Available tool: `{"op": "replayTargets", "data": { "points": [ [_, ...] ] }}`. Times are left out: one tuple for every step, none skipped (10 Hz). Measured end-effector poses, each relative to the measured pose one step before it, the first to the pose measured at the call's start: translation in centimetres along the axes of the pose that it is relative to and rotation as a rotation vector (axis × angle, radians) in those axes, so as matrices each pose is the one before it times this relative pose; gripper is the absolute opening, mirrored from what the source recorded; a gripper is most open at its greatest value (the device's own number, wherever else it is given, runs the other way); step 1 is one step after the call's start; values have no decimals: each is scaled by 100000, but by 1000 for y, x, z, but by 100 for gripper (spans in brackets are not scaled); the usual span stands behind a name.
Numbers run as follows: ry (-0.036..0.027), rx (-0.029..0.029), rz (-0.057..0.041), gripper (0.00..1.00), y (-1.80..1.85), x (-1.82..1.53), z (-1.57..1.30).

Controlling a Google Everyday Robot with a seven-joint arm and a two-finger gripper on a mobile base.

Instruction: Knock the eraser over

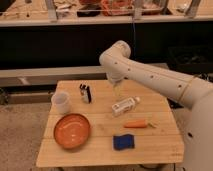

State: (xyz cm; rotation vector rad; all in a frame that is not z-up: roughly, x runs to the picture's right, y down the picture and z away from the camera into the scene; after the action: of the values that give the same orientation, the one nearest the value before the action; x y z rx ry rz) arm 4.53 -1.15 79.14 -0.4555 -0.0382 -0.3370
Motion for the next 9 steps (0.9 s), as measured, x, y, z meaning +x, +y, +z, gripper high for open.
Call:
{"op": "replayTargets", "data": {
  "points": [
    [-81, 385, -917, 80, -459, -277, 90],
    [416, -207, -247, 80, -50, 168, 65],
    [374, 385, -888, 80, -450, -271, 123],
    [-611, 214, -1648, 80, -815, -1118, 182],
    [-374, 385, -1175, 80, -502, -620, 120],
    [117, -114, -587, 80, -48, 115, 178],
    [-154, 134, -1217, 80, -351, -340, 258],
    [-526, 419, -1346, 80, -410, -502, 268],
    [-466, 428, -1161, 80, -506, -684, 240]
  ]
}}
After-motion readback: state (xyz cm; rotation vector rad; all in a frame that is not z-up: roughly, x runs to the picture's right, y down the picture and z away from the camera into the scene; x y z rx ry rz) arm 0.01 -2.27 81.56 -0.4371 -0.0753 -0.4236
